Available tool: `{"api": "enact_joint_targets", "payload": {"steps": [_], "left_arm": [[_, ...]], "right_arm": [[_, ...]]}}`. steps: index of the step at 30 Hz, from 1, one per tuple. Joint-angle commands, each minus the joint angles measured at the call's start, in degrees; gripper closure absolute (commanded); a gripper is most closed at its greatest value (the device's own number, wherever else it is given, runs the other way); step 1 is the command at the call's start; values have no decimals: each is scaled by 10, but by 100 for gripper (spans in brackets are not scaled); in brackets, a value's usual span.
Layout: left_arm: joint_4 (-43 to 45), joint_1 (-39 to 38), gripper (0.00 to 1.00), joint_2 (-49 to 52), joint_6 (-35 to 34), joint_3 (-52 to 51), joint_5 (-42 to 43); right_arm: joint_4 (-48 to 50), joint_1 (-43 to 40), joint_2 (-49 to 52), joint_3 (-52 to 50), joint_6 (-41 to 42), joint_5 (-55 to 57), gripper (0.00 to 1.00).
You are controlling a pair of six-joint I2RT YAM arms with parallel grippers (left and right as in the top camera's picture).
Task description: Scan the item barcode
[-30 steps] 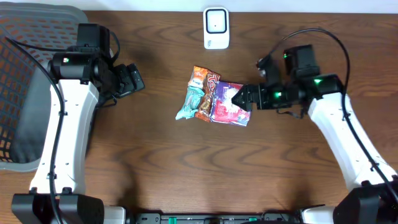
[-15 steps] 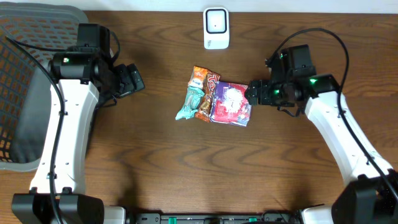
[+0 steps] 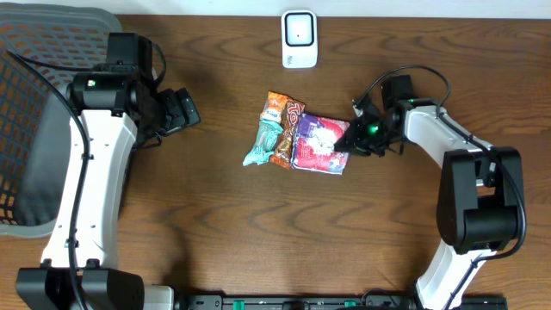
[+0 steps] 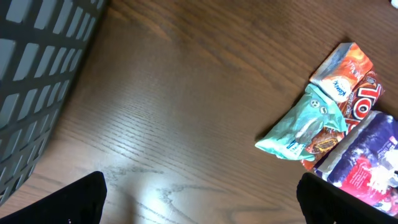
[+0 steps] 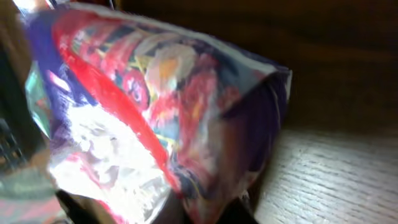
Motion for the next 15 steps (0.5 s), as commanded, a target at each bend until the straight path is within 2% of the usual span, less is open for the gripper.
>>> {"api": "enact_joint_targets", "payload": {"steps": [1,3,4,6,7,11,13,14,15], "left_arm": [[-2,2,2,-4,1,1,-5],[-2,2,2,-4,1,1,-5],[-2,2,2,-4,1,1,-5],[-2,2,2,-4,1,1,-5],[-2,2,2,-4,1,1,-5],[-2,2,2,-4,1,1,-5],[-2,2,2,-4,1,1,-5],[-2,2,2,-4,1,1,-5],[-2,2,2,-4,1,1,-5]], "right_arm": [[-74,-5,-55,77,-12,134,99],[-153,6,-94,139,-12,331,99],[-192,23,-113,165,12,531,99],[-227,37,-111,167,40,735,99],[-232,38,-105,165,40,770,99],[-217,48,-68,165,3,751,99],[-217,74,-42,165,10,742,98],[-209,97,-35,165,10,709,91],[-186,132,-30,165,10,660,79]]}}
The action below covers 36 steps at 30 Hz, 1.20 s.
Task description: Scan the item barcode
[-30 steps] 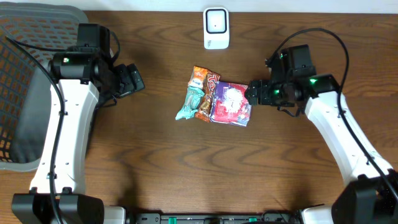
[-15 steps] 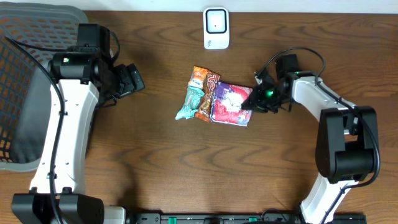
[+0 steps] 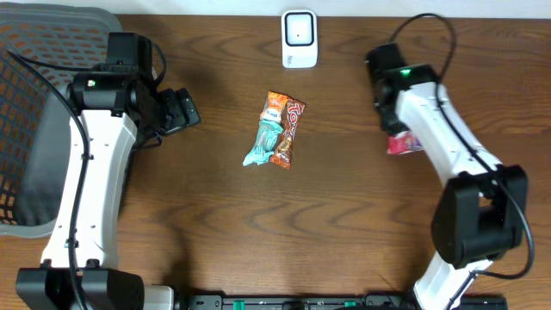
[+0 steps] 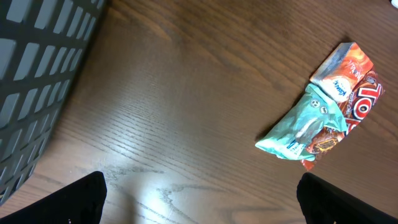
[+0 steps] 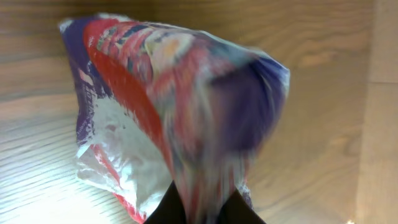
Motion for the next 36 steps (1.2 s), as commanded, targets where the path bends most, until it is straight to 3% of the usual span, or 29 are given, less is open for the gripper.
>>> {"api": "enact_joint_targets", "payload": {"steps": [1,2,5,6,8,11,15,18,20,22,25,28,36], "left_arm": [[-2,2,2,-4,1,1,-5],[-2,2,2,-4,1,1,-5],[-2,2,2,-4,1,1,-5],[-2,2,2,-4,1,1,-5],[-2,2,2,-4,1,1,-5],[-2,2,2,-4,1,1,-5],[-2,2,2,-4,1,1,-5],[-2,2,2,-4,1,1,-5],[-2,2,2,-4,1,1,-5],[-2,2,2,-4,1,1,-5],[-2,2,2,-4,1,1,-5],[-2,2,2,-4,1,1,-5],[-2,2,2,-4,1,1,-5]], "right_arm": [[28,58,6,7,0,-63,72],[39,79,6,7,0,-89,62],[97,142,5,17,4,-262,48],[76,142,5,45,17,-261,45],[23,120,5,108,16,-262,28],[-38,38,5,161,-40,-274,16],[-28,-94,14,114,-79,-379,11],[7,-181,28,38,-189,-692,14],[7,-193,29,19,-210,-738,19],[3,-186,24,19,-209,-718,22],[5,-129,-7,19,-173,-595,23],[7,7,-19,17,-49,-313,22],[96,185,-9,-76,58,-61,24]]}}
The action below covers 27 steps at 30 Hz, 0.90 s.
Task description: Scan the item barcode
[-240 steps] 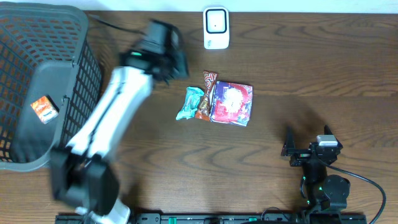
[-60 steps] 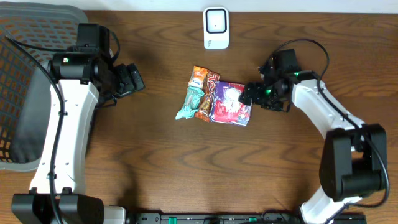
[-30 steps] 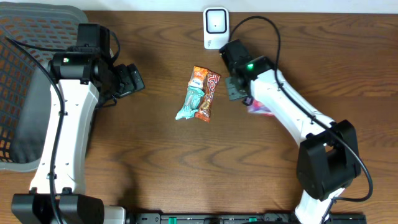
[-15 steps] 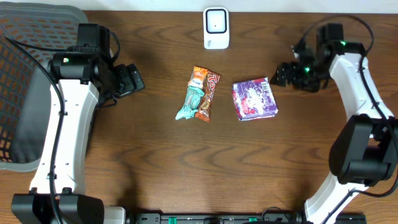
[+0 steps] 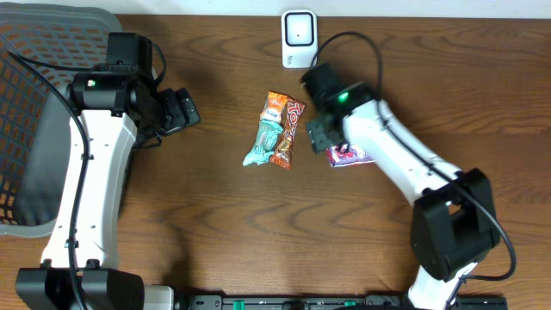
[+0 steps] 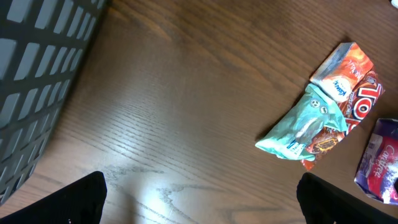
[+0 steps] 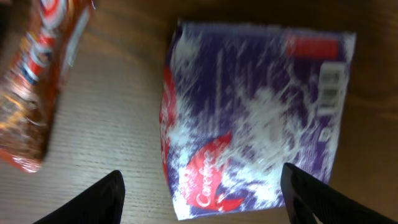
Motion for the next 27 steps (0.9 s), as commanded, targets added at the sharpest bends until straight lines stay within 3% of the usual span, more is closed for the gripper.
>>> {"api": "enact_joint_targets", "payload": {"steps": [1,4,14,16,19,21,24,27], "left_arm": [[-2,2,2,-4,1,1,-5],[-2,2,2,-4,1,1,-5],[-2,2,2,-4,1,1,-5],[-2,2,2,-4,1,1,-5],[-2,2,2,-4,1,1,-5],[-2,2,2,-4,1,1,-5],[-2,2,2,-4,1,1,-5],[-2,2,2,-4,1,1,-5]], "right_arm": [[46,32,-5,-56,64,141,24],[84,45,-5,-101,64,194,25],[234,45,-5,-218,64,215,32],[235,45,-5,-218,61,207,60],[217,45,-8,-197,44,175,87],[177,41,-16,-150,45,152,97],[100,18,-33,-41,42,77,99],[63,-23,-36,41,-9,-106,99]]}}
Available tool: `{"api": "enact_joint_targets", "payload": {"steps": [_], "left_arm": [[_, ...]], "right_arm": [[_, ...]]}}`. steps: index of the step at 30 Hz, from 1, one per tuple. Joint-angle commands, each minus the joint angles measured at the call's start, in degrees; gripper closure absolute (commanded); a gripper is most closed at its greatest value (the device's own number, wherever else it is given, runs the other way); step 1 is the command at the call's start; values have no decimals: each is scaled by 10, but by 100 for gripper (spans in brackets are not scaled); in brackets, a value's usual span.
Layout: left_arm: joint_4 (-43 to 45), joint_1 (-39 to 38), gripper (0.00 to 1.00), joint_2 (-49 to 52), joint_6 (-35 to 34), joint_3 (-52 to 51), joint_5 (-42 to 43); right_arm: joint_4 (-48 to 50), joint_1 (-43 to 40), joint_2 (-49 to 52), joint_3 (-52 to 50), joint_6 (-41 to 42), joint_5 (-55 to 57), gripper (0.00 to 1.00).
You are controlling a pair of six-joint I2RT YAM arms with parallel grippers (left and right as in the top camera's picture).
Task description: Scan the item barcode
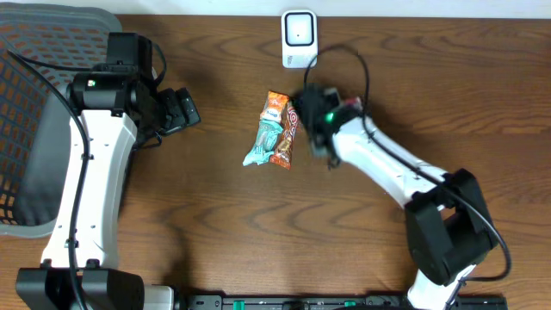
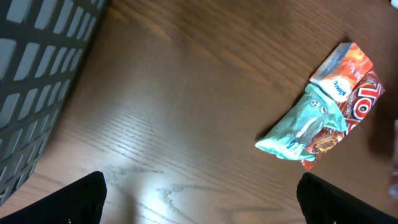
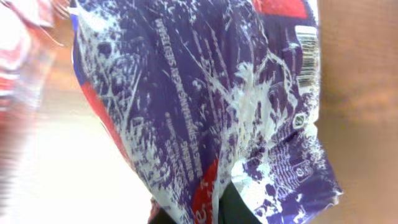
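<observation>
In the right wrist view a purple and white snack packet (image 3: pixel 205 106) fills the frame, its barcode (image 3: pixel 306 56) near the upper right edge. My right gripper (image 3: pixel 217 210) is shut on the packet's lower edge. Seen from overhead, the right gripper (image 1: pixel 320 120) is blurred, just right of the snack pile and below the white scanner (image 1: pixel 299 39). The packet itself is mostly hidden under the arm there. My left gripper (image 2: pixel 199 199) hangs open over bare wood at the left, holding nothing.
A teal packet (image 1: pixel 261 142) and orange-brown packets (image 1: pixel 284 120) lie together mid-table, touching the right gripper's side. A grey mesh basket (image 1: pixel 34 103) stands at the far left. The left arm (image 1: pixel 95 172) runs along the left side.
The purple packet lay flat on the table right of the pile with my right gripper open over it. Now the gripper is shut on it and sits higher up, nearer the scanner.
My right gripper first held the purple packet at the pile. Then it held it at the right side of the table. Then the packet lay barcode side up beside the pile, let go. Now it is gripped again below the scanner. The left arm stayed still.
</observation>
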Motion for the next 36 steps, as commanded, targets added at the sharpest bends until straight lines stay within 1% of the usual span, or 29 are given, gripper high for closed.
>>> {"api": "enact_joint_targets", "payload": {"steps": [1,4,8,12,15,17,18,19,22,24,25,27,30,33,36], "left_arm": [[-2,2,2,-4,1,1,-5],[-2,2,2,-4,1,1,-5],[-2,2,2,-4,1,1,-5],[-2,2,2,-4,1,1,-5],[-2,2,2,-4,1,1,-5],[-2,2,2,-4,1,1,-5],[-2,2,2,-4,1,1,-5],[-2,2,2,-4,1,1,-5],[-2,2,2,-4,1,1,-5],[-2,2,2,-4,1,1,-5],[-2,2,2,-4,1,1,-5],[-2,2,2,-4,1,1,-5],[-2,2,2,-4,1,1,-5],[-2,2,2,-4,1,1,-5],[-2,2,2,-4,1,1,-5]], "right_arm": [[-14,-48,-28,74,-54,-226,99],[-14,-92,-27,78,-70,-418,99],[2,-149,-26,46,-70,-593,99],[39,-193,-26,-8,-60,-681,99],[112,-227,-26,-80,-42,-806,99],[157,-247,-26,-124,-22,-842,98],[166,-255,-26,-137,-17,-840,96],[173,-275,-26,-157,-17,-802,91],[150,-305,-26,-162,-17,-670,87],[139,-323,-26,-161,-16,-619,75],[132,-335,-26,-157,-17,-594,71],[115,-351,-26,-149,-29,-555,69],[71,-371,-26,-120,-46,-465,62],[25,-380,-26,-79,-83,-433,57],[-3,-379,-26,-45,-96,-434,45]]}}
